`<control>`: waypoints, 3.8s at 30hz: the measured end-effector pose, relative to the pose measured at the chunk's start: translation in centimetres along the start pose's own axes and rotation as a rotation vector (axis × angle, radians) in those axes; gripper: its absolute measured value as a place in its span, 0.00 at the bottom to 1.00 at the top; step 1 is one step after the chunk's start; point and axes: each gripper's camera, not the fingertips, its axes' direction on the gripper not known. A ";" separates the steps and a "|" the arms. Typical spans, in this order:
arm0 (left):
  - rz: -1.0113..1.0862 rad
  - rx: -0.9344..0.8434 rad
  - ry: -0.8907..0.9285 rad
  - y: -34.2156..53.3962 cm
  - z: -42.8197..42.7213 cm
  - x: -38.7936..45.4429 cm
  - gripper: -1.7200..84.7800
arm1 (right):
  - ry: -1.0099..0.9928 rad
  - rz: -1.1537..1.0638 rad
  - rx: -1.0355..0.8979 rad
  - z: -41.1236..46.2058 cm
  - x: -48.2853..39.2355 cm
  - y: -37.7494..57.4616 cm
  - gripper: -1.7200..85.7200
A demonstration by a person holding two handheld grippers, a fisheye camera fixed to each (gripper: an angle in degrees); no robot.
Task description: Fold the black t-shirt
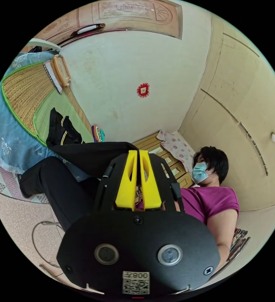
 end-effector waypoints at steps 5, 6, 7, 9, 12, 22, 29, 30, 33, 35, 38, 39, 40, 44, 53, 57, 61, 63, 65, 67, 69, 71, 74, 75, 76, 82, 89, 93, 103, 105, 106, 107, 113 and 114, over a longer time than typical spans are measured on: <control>-0.005 -0.002 0.005 -1.3 0.5 -1.7 0.03 | -0.003 0.001 0.003 0.1 0.7 -0.8 0.03; -0.005 -0.001 0.007 -1.5 0.5 -1.9 0.03 | -0.002 0.001 0.004 0.1 0.9 -1.1 0.03; -0.007 -0.002 0.009 -1.9 0.7 -2.4 0.03 | -0.001 0.001 0.005 0.1 1.0 -1.2 0.03; -0.008 -0.006 0.010 -2.5 0.9 -3.2 0.03 | 0.008 0.000 0.009 0.2 1.4 -1.8 0.03; -0.003 -0.015 0.010 -3.9 1.5 -4.5 0.03 | 0.011 -0.004 0.012 0.3 2.1 -2.8 0.03; 0.002 -0.037 -0.010 -10.5 4.7 -12.1 0.03 | 0.056 -0.005 -0.010 1.8 7.3 -9.5 0.03; -0.042 -0.048 -0.039 -16.9 8.4 -21.6 0.03 | 0.099 0.086 -0.002 3.5 15.6 -16.7 0.03; -0.048 -0.047 -0.045 -17.4 8.7 -22.5 0.03 | 0.096 0.109 -0.003 3.9 17.4 -17.9 0.03; -0.083 -0.034 -0.088 -19.9 10.2 -27.4 0.03 | 0.105 0.178 -0.006 4.8 22.1 -20.7 0.03; -0.126 -0.018 -0.124 -21.5 11.3 -31.7 0.03 | 0.105 0.218 -0.013 5.5 25.0 -22.2 0.03; -0.186 -0.011 -0.173 -23.3 12.6 -37.1 0.03 | 0.135 0.290 -0.026 6.6 29.5 -24.4 0.03; -0.196 -0.011 -0.184 -23.7 12.8 -38.1 0.03 | 0.146 0.319 -0.030 6.9 31.3 -25.2 0.03; -0.215 -0.011 -0.203 -24.4 13.3 -40.1 0.03 | 0.151 0.333 -0.031 7.0 32.1 -25.6 0.03; -0.264 -0.025 -0.266 -26.7 15.0 -46.5 0.03 | 0.174 0.426 -0.028 8.0 37.7 -27.7 0.03; -0.319 -0.044 -0.362 -30.5 17.7 -58.7 0.03 | 0.208 0.519 -0.074 11.0 46.7 -32.3 0.03; -0.335 -0.028 -0.368 -31.3 18.2 -62.9 0.03 | 0.207 0.531 -0.096 12.6 49.5 -34.3 0.03; -0.401 -0.030 -0.426 -31.4 18.6 -67.8 0.05 | 0.208 0.586 -0.113 13.5 52.4 -35.1 0.03; -0.430 -0.014 -0.441 -31.2 18.6 -69.7 0.05 | 0.198 0.609 -0.113 14.0 53.8 -35.2 0.03; -0.460 0.013 -0.452 -30.8 18.4 -71.9 0.06 | 0.194 0.611 -0.113 14.3 54.3 -35.2 0.03; -0.472 0.036 -0.443 -30.5 18.1 -73.2 0.07 | 0.197 0.607 -0.111 14.5 54.6 -35.2 0.03; -0.474 0.056 -0.414 -30.1 18.0 -74.3 0.07 | 0.191 0.601 -0.076 14.3 54.8 -35.0 0.03; -0.451 0.075 -0.399 -29.4 18.4 -74.9 0.07 | 0.178 0.592 -0.037 14.1 54.7 -34.9 0.03; -0.393 0.019 -0.426 -28.1 20.7 -74.5 0.06 | 0.194 0.559 0.003 14.1 53.6 -34.6 0.03; -0.376 -0.004 -0.439 -27.8 21.4 -74.4 0.06 | 0.214 0.542 0.018 14.2 53.0 -34.4 0.02; -0.352 -0.060 -0.466 -27.0 23.0 -74.2 0.05 | 0.221 0.532 0.023 14.4 52.6 -34.3 0.02; -0.282 -0.386 -0.653 -24.4 31.6 -76.7 0.03 | 0.363 0.422 -0.108 20.9 48.1 -33.5 0.02; -0.231 -0.470 -0.801 -24.6 37.9 -80.8 0.02 | 0.502 0.322 -0.362 33.0 46.6 -33.6 0.02; -0.204 -0.506 -0.846 -24.4 40.2 -82.3 0.02 | 0.565 0.282 -0.449 38.1 46.6 -33.5 0.02; -0.109 -0.516 -0.902 -25.3 44.3 -84.5 0.02 | 0.702 0.181 -0.430 42.2 44.5 -35.5 0.02; -0.096 -0.514 -0.911 -25.7 45.0 -84.8 0.02 | 0.719 0.167 -0.422 42.9 44.3 -36.5 0.02; -0.086 -0.511 -0.912 -26.0 45.3 -85.0 0.02 | 0.720 0.162 -0.419 43.1 44.2 -36.8 0.02; -0.074 -0.506 -0.917 -26.3 45.7 -85.1 0.02 | 0.731 0.153 -0.417 43.4 44.2 -37.3 0.02; -0.064 -0.474 -0.948 -27.7 46.4 -86.3 0.02 | 0.775 0.112 -0.400 44.8 43.3 -39.8 0.02; -0.061 -0.468 -0.950 -27.7 46.4 -86.2 0.02 | 0.761 0.097 -0.389 45.0 42.7 -39.9 0.02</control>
